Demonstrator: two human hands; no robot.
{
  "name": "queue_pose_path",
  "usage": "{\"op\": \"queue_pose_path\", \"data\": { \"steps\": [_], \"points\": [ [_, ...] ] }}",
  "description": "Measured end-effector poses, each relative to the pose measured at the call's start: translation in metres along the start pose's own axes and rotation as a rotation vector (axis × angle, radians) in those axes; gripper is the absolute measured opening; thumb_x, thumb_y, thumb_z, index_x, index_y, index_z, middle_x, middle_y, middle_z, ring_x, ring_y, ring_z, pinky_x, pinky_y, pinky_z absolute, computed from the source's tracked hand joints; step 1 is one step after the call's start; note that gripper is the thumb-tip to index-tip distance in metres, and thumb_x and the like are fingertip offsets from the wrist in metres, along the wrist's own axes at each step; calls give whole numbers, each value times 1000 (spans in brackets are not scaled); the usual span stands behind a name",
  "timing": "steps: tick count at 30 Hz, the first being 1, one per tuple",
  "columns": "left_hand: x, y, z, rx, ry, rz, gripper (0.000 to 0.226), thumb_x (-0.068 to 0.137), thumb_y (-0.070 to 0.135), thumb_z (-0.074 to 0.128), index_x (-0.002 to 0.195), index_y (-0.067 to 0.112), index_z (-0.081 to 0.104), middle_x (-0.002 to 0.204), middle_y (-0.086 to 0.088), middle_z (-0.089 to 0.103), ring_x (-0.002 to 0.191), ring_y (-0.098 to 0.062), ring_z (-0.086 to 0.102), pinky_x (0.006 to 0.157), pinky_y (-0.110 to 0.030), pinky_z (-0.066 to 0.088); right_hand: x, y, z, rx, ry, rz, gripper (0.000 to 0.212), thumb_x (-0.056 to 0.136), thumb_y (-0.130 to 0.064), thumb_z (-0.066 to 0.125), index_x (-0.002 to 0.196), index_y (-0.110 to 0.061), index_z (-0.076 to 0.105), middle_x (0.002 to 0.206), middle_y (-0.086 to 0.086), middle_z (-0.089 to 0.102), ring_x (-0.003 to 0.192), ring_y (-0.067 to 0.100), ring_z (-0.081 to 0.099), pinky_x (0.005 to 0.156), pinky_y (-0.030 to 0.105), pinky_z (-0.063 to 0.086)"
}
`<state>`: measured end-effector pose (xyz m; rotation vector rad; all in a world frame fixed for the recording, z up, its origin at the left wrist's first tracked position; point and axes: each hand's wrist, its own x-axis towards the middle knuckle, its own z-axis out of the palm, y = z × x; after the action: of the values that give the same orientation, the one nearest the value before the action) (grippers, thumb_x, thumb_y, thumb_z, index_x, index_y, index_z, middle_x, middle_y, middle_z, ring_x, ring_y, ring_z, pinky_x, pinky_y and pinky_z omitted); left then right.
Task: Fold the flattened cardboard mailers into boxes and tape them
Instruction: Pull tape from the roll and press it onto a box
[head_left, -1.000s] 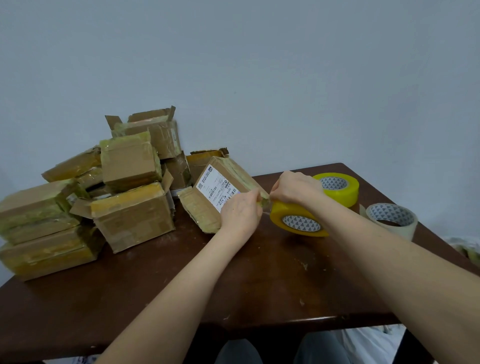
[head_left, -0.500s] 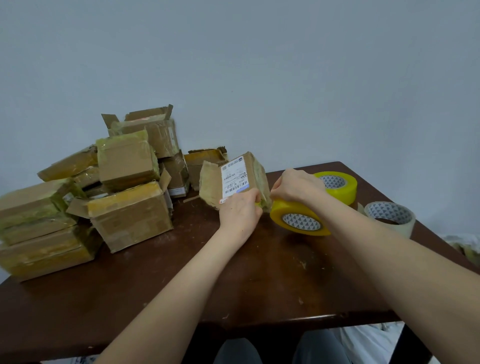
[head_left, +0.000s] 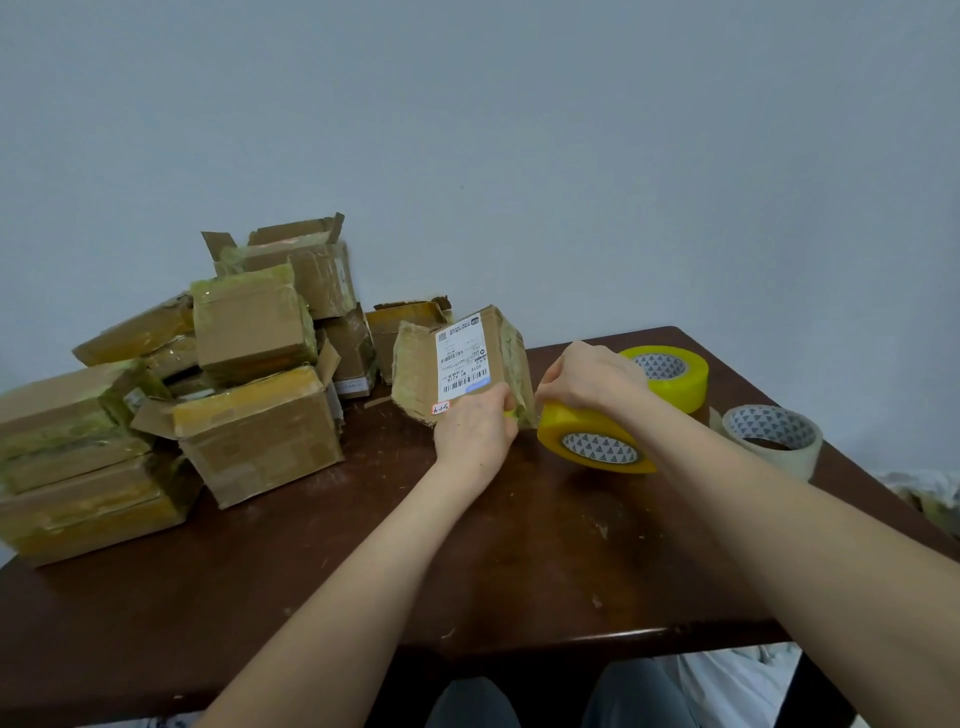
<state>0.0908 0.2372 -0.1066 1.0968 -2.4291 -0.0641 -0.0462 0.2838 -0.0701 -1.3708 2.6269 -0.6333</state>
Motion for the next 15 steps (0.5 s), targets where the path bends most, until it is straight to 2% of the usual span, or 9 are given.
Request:
{"op": "queue_pose_path", "data": {
  "steps": [6,12,15],
  "points": [
    [-5,-25,-11,-150,72,-51,15,90,24,55,105,22,58,94,-2,65,87,-25,60,67,-35,47,-6,10,-8,61,3,-20,25,81,-44,62,102,-41,73,107,-3,67,99,23,61,71,33,46],
    [-13,-16,-16,-221,217,47,15,92,23,54,106,20,56,80,4,58,77,-27,60,58,-32,39,-10,11,-12,73,11,2,24,81,-38,60,101,-37,74,103,-3,67,95,22,60,71,32,46],
    [-10,-5,-13,-164,141,95,18,92,22,53,109,20,58,96,0,66,88,-27,61,63,-32,42,-12,11,-13,86,25,1,26,82,-40,61,104,-37,73,104,-4,68,98,21,62,72,32,46]
  ]
}}
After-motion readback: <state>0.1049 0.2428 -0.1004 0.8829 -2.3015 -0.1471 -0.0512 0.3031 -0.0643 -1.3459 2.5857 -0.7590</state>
